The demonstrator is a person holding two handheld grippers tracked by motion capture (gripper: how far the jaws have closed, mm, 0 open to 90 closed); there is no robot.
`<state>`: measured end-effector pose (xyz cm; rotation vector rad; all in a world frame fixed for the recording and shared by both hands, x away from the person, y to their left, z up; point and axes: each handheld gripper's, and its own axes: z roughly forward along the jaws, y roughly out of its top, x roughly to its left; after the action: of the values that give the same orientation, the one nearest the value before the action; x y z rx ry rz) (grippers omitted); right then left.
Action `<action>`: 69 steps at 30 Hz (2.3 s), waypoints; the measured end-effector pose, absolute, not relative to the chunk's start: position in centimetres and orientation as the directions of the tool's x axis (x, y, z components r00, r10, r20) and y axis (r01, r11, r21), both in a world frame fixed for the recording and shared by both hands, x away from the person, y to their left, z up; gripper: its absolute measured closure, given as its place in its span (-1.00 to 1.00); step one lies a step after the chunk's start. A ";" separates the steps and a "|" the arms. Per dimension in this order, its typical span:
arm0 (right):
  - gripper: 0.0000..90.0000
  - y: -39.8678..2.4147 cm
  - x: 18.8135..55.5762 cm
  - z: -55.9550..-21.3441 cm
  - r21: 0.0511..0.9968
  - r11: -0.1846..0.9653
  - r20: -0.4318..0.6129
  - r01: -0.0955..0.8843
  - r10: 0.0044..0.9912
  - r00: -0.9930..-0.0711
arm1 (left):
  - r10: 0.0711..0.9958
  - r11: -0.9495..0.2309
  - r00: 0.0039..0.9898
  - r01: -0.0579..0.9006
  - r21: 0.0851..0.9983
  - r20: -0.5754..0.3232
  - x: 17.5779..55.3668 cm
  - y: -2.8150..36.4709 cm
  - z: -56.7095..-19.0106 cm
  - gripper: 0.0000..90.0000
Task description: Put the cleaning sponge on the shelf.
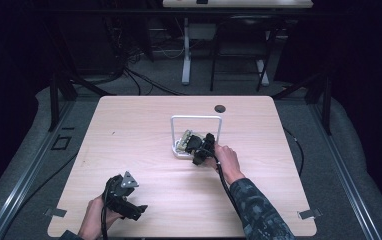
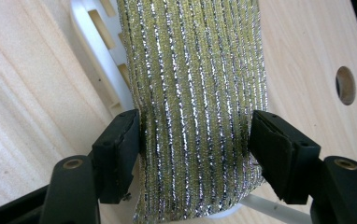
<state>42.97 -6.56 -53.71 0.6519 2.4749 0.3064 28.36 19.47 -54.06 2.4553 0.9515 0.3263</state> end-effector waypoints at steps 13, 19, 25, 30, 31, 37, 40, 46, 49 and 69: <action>-0.55 -7.5 41.9 -51.8 0.472 0.787 -0.340 0.396 0.577 -0.742 | 0.685 -0.636 0.727 0.567 0.523 0.045 28.3 19.5 -54.0 -0.99; -0.63 -7.8 40.6 -50.4 0.513 0.761 -0.306 0.397 0.594 -0.744 | 0.684 -0.635 0.728 0.564 0.528 0.046 28.3 19.5 -54.0 -0.99; -0.69 -8.5 39.3 -49.1 0.537 0.740 -0.272 0.404 0.606 -0.748 | 0.685 -0.633 0.727 0.565 0.530 0.044 28.3 19.5 -54.0 -0.99; -0.77 -9.4 38.0 -48.1 0.559 0.729 -0.262 0.395 0.608 -0.749 | 0.681 -0.636 0.731 0.561 0.530 0.043 28.3 19.5 -53.9 -0.99; -0.78 -9.6 37.7 -47.8 0.563 0.727 -0.264 0.393 0.609 -0.748 | 0.680 -0.636 0.732 0.560 0.530 0.042 28.3 19.5 -53.9 -0.99; -0.84 -11.2 35.8 -46.8 0.572 0.723 -0.260 0.387 0.607 -0.751 | 0.679 -0.637 0.733 0.557 0.533 0.047 28.3 19.5 -53.9 -0.99; -0.85 -12.3 35.0 -46.3 0.577 0.716 -0.249 0.393 0.613 -0.750 | 0.678 -0.638 0.734 0.554 0.536 0.048 28.2 19.4 -53.8 -0.99; -0.91 -14.5 33.6 -45.5 0.589 0.693 -0.235 0.416 0.639 -0.732 | 0.676 -0.639 0.735 0.551 0.537 0.050 28.2 19.3 -53.9 -0.99; -0.97 -15.6 32.9 -45.4 0.590 0.683 -0.229 0.430 0.652 -0.723 | 0.677 -0.638 0.734 0.551 0.539 0.051 28.2 19.4 -53.8 -0.99; -1.00 -22.2 27.7 -47.5 0.621 0.565 -0.131 0.544 0.759 -0.638 | 0.675 -0.640 0.736 0.549 0.538 0.053 28.3 19.3 -53.9 -0.99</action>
<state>27.69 -22.16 -47.46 1.0581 2.4161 0.7674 28.29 19.27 -53.93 2.4392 0.9286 0.3406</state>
